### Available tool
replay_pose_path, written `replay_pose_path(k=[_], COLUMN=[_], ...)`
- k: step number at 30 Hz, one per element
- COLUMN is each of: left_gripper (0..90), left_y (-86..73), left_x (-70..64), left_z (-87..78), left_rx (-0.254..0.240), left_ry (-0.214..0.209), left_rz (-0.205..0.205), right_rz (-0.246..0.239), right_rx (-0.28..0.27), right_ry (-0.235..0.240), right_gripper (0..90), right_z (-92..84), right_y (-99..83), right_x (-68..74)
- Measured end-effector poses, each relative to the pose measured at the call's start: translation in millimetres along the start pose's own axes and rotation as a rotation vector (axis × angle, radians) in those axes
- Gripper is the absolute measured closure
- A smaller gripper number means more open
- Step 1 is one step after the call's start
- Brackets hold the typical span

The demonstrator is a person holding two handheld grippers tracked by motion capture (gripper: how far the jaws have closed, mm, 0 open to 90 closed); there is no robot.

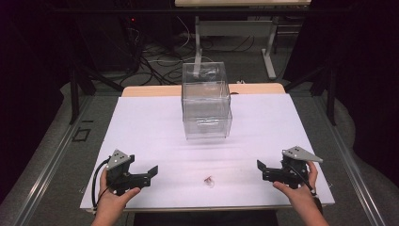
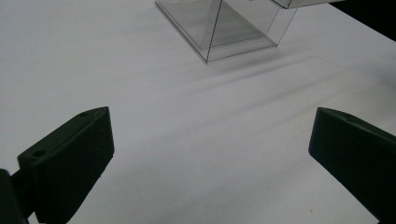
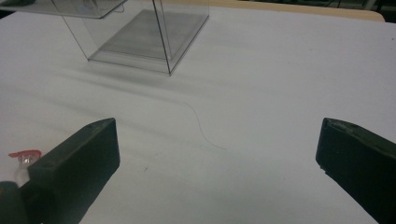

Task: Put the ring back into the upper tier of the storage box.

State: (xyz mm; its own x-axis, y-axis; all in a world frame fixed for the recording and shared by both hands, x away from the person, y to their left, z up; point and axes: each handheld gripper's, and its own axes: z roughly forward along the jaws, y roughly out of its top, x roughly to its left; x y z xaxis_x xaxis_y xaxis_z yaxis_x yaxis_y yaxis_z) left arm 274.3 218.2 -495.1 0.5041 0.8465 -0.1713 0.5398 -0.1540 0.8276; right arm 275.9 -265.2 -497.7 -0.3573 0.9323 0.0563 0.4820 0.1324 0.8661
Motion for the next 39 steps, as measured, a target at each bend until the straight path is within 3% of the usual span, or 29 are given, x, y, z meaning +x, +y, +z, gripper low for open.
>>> replay_pose_path(k=[5,21,39], left_gripper=[0.3,0.6,1.1], left_y=[0.5,-2.4,-2.6], left_x=[-1.2,-2.8,-1.6], left_z=[2.8,-0.9,-2.9], left_rx=[-0.001,-0.007,-0.008], left_ry=[0.001,0.008,0.018], left_rz=[-0.005,-0.001,-0.004], right_rz=[-0.021,-0.053,-0.144], right_rx=[0.029,0.014,0.038], right_ry=[0.023,0.088,0.166], right_gripper=[0.0,0.0,0.0], right_z=[4.7,11.8,28.5], right_y=[-4.0,8.6,21.8], right_x=[6.4,32.3,67.1])
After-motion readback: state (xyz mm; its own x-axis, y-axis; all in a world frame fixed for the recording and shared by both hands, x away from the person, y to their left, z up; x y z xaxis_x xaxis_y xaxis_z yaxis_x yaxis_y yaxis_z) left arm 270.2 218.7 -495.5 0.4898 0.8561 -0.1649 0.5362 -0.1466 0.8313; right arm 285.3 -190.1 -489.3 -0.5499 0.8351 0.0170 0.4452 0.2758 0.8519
